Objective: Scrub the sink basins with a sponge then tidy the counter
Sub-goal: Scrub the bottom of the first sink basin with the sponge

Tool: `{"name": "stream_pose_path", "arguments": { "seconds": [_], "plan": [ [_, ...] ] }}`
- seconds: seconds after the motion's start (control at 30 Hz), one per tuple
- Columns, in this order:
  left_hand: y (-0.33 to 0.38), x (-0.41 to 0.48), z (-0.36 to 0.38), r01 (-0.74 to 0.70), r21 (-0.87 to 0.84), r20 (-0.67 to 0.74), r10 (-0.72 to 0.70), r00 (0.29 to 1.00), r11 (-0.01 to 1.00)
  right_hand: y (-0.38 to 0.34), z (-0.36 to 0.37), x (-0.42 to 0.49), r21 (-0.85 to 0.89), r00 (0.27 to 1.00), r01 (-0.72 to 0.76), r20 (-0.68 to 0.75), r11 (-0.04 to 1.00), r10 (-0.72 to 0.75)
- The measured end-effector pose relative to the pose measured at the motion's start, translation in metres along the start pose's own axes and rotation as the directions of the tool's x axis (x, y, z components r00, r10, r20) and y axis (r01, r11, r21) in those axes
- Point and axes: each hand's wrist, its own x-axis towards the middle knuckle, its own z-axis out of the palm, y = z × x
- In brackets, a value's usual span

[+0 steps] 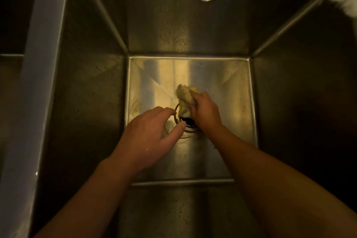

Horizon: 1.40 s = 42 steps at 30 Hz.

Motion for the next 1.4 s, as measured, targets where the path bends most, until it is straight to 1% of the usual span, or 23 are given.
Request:
{"name": "stream_pose_path", "arguments": {
  "seconds": [0.07, 0.1, 0.2, 0.27, 0.33, 0.37, 0.43, 0.57, 0.67, 0.7, 0.77, 0.83, 0.9, 0.97, 1.03, 1.1, 1.17, 1.23, 1.33, 1.4],
  "plan": [
    [-0.002, 0.000, -0.001, 0.017, -0.001, -0.017, -0.017, 1.000, 1.000, -0.015, 0.007, 0.000, 0.029, 0.991, 0.102, 0.082, 0.994, -0.104],
    [-0.003, 0.000, -0.001, 0.023, -0.003, -0.021, -0.024, 1.000, 1.000, -0.020, 0.007, -0.001, 0.032, 0.983, 0.154, 0.096, 0.988, -0.157],
    [-0.002, 0.000, 0.000, 0.024, 0.000, -0.010, -0.024, 1.000, 1.000, -0.019, -0.005, 0.003, -0.001, 0.965, 0.258, 0.049, 0.966, -0.257],
    [-0.001, -0.001, 0.000, 0.017, 0.013, -0.001, -0.017, 1.000, 1.000, -0.010, -0.019, 0.013, -0.050, 0.966, 0.257, -0.009, 0.965, -0.258],
    [-0.001, -0.002, 0.001, 0.017, 0.012, 0.005, -0.017, 1.000, 1.000, 0.000, -0.025, 0.023, -0.083, 0.977, 0.206, -0.033, 0.975, -0.209],
    [-0.001, -0.003, 0.002, 0.017, 0.010, 0.008, -0.017, 1.000, 1.000, 0.002, -0.023, 0.026, -0.073, 0.983, 0.177, -0.027, 0.981, -0.180],
    [-0.002, -0.003, 0.004, 0.014, 0.015, 0.018, -0.015, 1.000, 1.000, 0.003, -0.010, 0.027, -0.030, 0.989, 0.150, 0.025, 0.988, -0.149],
    [-0.007, -0.001, 0.008, 0.020, 0.024, 0.018, -0.020, 1.000, 1.000, -0.010, 0.021, 0.005, 0.078, 0.974, 0.178, 0.128, 0.981, -0.187],
    [-0.009, -0.002, 0.007, 0.029, 0.004, 0.013, -0.029, 0.999, 1.000, -0.017, 0.024, -0.009, 0.177, 0.949, 0.167, 0.239, 0.970, -0.207],
    [-0.009, -0.002, 0.007, 0.035, 0.000, 0.016, -0.035, 0.999, 0.999, -0.017, 0.020, -0.010, 0.175, 0.942, 0.170, 0.260, 0.970, -0.212],
    [-0.009, -0.001, 0.007, 0.045, 0.002, 0.016, -0.045, 0.999, 0.999, -0.015, 0.007, -0.007, 0.140, 0.943, 0.197, 0.242, 0.970, -0.226],
    [-0.008, 0.000, 0.006, 0.055, 0.005, 0.017, -0.055, 0.998, 0.998, -0.010, -0.011, -0.003, 0.140, 0.971, 0.151, 0.163, 0.979, -0.173],
    [-0.008, 0.000, 0.005, 0.060, 0.000, 0.018, -0.060, 0.998, 0.998, -0.001, -0.032, 0.002, 0.145, 0.991, 0.111, 0.055, 0.983, -0.120],
    [-0.007, 0.001, 0.005, 0.056, -0.006, 0.018, -0.056, 0.998, 0.998, 0.011, -0.052, 0.004, 0.109, 0.997, 0.078, -0.033, 0.991, -0.075],
    [-0.005, 0.001, 0.005, 0.050, -0.007, 0.019, -0.050, 0.999, 0.999, 0.026, -0.069, 0.001, 0.036, 0.994, 0.043, -0.099, 0.998, -0.039],
    [-0.003, 0.001, 0.007, 0.041, -0.003, 0.034, -0.041, 0.999, 0.999, 0.043, -0.075, -0.009, -0.042, 0.995, -0.035, -0.090, 0.998, 0.032],
    [-0.002, 0.000, 0.010, 0.017, 0.007, 0.050, -0.018, 0.999, 1.000, 0.062, -0.071, -0.025, -0.118, 0.992, -0.127, -0.009, 0.985, 0.127],
    [-0.002, -0.002, 0.012, 0.005, 0.009, 0.063, -0.006, 0.998, 1.000, 0.077, -0.064, -0.043, -0.126, 0.985, -0.168, 0.023, 0.978, 0.173],
    [-0.002, -0.003, 0.013, 0.007, 0.008, 0.071, -0.007, 0.997, 1.000, 0.085, -0.063, -0.059, -0.105, 0.976, -0.212, 0.018, 0.971, 0.215],
    [-0.002, -0.004, 0.013, 0.012, 0.004, 0.082, -0.012, 0.997, 1.000, 0.085, -0.068, -0.065, -0.124, 0.964, -0.259, 0.034, 0.958, 0.265]
  ]
}}
